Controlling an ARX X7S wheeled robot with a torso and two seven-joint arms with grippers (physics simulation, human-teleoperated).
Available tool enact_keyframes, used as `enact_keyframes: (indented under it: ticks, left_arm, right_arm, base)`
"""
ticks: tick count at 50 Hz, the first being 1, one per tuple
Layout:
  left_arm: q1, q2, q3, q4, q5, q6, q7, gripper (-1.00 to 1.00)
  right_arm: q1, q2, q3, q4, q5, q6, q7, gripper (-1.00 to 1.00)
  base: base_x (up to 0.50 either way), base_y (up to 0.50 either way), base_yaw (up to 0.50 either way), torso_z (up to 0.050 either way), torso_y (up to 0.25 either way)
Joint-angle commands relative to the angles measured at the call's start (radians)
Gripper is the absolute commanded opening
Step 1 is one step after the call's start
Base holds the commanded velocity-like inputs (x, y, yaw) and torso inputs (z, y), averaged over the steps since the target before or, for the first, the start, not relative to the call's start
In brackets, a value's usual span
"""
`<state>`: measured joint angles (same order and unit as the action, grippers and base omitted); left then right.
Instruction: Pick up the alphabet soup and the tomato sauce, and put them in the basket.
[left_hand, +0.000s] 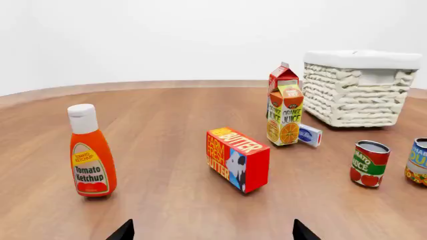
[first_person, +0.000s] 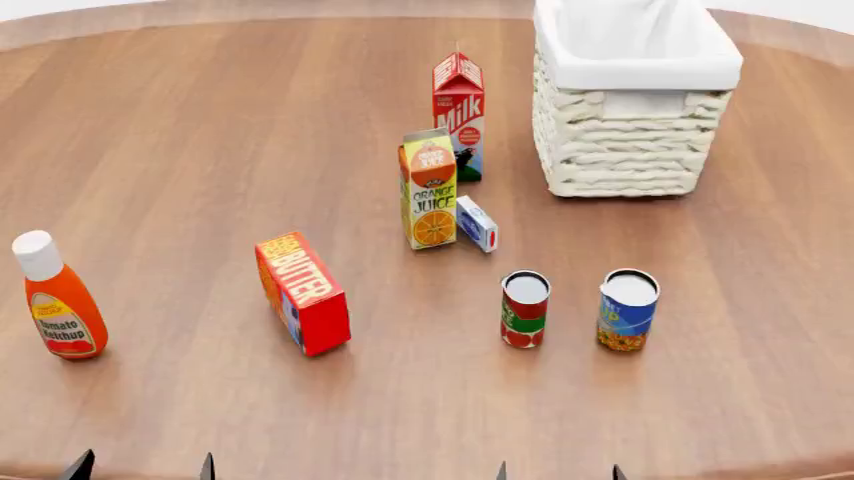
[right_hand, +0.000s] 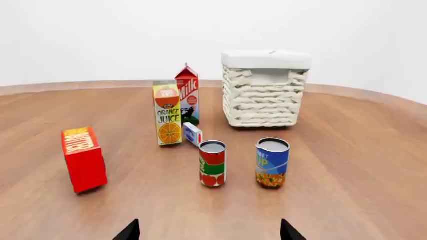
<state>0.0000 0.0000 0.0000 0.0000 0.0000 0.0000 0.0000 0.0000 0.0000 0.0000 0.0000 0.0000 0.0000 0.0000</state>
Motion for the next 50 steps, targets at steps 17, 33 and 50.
enact_keyframes:
  ticks: [17, 33, 50]
  left_arm:
    - [-0.014, -0.111, 0.085, 0.242, 0.068, -0.174, -0.114, 1.00]
    - [-0.221, -0.238, 0.152, 0.895, 0.298, -0.605, -0.023, 1.00]
    - [-0.234, -0.232, 0.145, 0.944, 0.300, -0.642, -0.022, 1.00]
  right_arm:
    - [0.069, 0.081, -0.084, -0.176, 0.027, 0.110, 0.118, 1.00]
    - [0.299, 0.151, -0.048, -0.711, 0.098, 0.460, 0.115, 1.00]
    - [0.281, 0.176, -0.081, -0.704, 0.087, 0.395, 0.117, 1.00]
  base:
    - [0.00, 0.00, 0.00, 0.000, 0.000]
    - [0.00, 0.00, 0.00, 0.003, 0.000]
    - [0.00, 0.00, 0.00, 0.050, 0.006]
